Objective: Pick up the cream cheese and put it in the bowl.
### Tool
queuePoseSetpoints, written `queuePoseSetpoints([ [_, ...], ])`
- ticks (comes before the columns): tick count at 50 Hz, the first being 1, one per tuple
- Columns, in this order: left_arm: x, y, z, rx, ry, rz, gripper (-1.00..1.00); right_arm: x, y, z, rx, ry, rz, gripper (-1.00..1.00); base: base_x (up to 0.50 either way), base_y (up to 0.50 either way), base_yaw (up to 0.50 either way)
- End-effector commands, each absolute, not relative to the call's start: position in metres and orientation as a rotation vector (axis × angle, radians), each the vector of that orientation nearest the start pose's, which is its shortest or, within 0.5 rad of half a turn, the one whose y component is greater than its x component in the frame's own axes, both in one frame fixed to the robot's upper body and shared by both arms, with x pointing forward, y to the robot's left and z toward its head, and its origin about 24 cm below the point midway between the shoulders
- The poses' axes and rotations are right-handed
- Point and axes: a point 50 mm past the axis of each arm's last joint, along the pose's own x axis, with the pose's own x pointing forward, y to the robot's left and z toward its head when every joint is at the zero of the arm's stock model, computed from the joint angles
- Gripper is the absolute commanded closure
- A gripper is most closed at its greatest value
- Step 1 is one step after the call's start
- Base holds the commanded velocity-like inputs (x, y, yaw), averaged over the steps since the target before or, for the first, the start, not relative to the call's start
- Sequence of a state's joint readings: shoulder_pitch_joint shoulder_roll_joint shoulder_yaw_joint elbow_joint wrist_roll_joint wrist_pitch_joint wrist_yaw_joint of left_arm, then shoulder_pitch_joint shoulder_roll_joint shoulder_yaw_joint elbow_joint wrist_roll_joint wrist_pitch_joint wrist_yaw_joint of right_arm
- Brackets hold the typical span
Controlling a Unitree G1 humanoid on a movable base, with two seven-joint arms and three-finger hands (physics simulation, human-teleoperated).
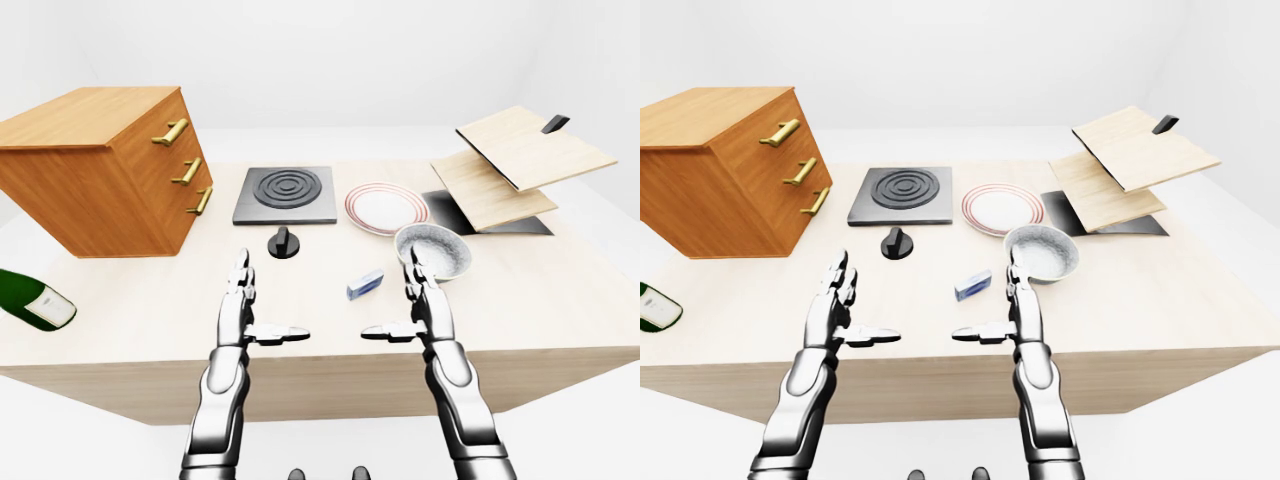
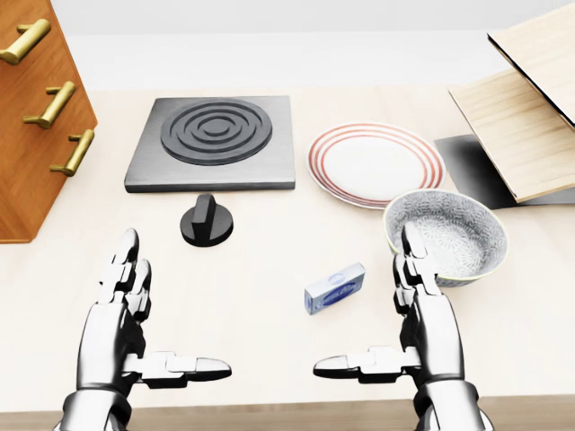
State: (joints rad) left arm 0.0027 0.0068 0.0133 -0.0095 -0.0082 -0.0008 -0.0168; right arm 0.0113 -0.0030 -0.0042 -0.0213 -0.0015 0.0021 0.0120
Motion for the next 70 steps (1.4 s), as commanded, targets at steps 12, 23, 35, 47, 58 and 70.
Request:
queuePoseSetpoints([
  [12,0.249,0.156,0.046,0.017,-0.027,-0.018,-1.00,0.244,-0.153,0.051,-0.012,-0.015,-0.009,-1.00,0.00,-0.09,0.00],
  [23,0.250,0.156,0.045,0.018,-0.023,-0.021,-1.00,0.244,-0.152,0.050,-0.015,-0.012,0.001,-1.00,0.00,-0.21,0.00],
  [35,0.249,0.153,0.043,0.027,-0.022,-0.027,-1.00,0.244,-0.152,0.048,-0.015,-0.009,0.011,-1.00,0.00,-0.21,0.00],
  [47,0.247,0.152,0.044,0.047,-0.023,-0.036,-1.00,0.242,-0.150,0.048,-0.010,-0.006,0.035,-1.00,0.01,-0.22,0.00],
  [58,0.246,0.154,0.046,0.040,-0.029,-0.031,-1.00,0.242,-0.145,0.045,-0.012,0.008,0.059,-1.00,0.02,-0.24,0.00],
  [70,0.245,0.156,0.048,0.034,-0.031,-0.028,-1.00,0.242,-0.146,0.044,-0.020,-0.003,0.061,-1.00,0.07,-0.21,0.00],
])
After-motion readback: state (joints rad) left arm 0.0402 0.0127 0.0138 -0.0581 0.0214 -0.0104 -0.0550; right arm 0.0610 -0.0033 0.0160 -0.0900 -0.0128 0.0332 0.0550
